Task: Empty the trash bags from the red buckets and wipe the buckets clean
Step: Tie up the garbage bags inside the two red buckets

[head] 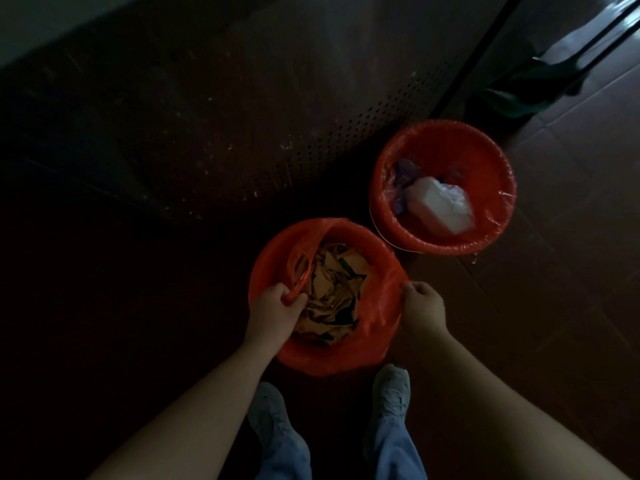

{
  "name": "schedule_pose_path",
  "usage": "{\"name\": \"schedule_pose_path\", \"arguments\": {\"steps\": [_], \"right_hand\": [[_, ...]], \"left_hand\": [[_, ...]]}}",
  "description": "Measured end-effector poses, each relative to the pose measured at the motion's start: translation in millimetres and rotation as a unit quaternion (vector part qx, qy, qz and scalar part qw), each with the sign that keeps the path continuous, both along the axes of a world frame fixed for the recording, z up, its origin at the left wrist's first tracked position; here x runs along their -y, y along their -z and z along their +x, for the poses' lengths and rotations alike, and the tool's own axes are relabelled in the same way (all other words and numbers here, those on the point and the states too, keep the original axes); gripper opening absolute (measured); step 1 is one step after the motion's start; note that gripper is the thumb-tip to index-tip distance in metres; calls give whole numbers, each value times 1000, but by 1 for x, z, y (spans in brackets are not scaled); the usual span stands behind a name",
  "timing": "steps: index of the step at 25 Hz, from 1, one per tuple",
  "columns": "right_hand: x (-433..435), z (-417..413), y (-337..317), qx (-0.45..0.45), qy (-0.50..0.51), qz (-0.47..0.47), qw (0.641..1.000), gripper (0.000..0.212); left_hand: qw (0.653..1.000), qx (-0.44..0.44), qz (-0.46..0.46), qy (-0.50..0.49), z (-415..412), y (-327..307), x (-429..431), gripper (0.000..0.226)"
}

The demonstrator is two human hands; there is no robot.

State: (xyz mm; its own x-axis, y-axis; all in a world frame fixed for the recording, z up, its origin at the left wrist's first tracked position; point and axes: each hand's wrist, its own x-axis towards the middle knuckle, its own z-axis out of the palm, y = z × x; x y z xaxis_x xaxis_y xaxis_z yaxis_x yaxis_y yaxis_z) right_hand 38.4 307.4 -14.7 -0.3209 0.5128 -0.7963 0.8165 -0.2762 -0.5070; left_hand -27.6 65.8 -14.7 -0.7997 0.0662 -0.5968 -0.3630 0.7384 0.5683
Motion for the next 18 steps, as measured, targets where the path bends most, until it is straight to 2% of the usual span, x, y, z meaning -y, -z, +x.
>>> {"name": "schedule_pose_path", "arguments": {"steps": [3,5,8,10,11,14,15,18], "right_hand": [[-6,-3,-6,-35,41,-31,998,18],[-7,2,-7,-30,46,-50,997,27],[-4,25,0,-1,77,-125,989,66],[3,39,13,24,46,-141,989,88],[8,42,12,32,25,-136,990,86],[21,39,-1,36,14,-133,990,32],[22,36,-3,31,11,-141,990,22],[28,18,-22,-14,20,-124,992,16]], "left_hand": [[998,-15,-50,-21,-4,-5,-1,43],[998,0,-57,-31,-9,-10,-3,47],[997,-5,-72,-20,-16,-16,-8,49],[997,-20,-72,-2,-23,-14,-10,40],[998,-21,-66,7,-27,-13,-11,35],[1000,9,-8,16,-31,-15,-15,24],[1000,20,16,6,-31,-17,-18,18],[997,38,64,-21,-28,-29,-25,11]]}}
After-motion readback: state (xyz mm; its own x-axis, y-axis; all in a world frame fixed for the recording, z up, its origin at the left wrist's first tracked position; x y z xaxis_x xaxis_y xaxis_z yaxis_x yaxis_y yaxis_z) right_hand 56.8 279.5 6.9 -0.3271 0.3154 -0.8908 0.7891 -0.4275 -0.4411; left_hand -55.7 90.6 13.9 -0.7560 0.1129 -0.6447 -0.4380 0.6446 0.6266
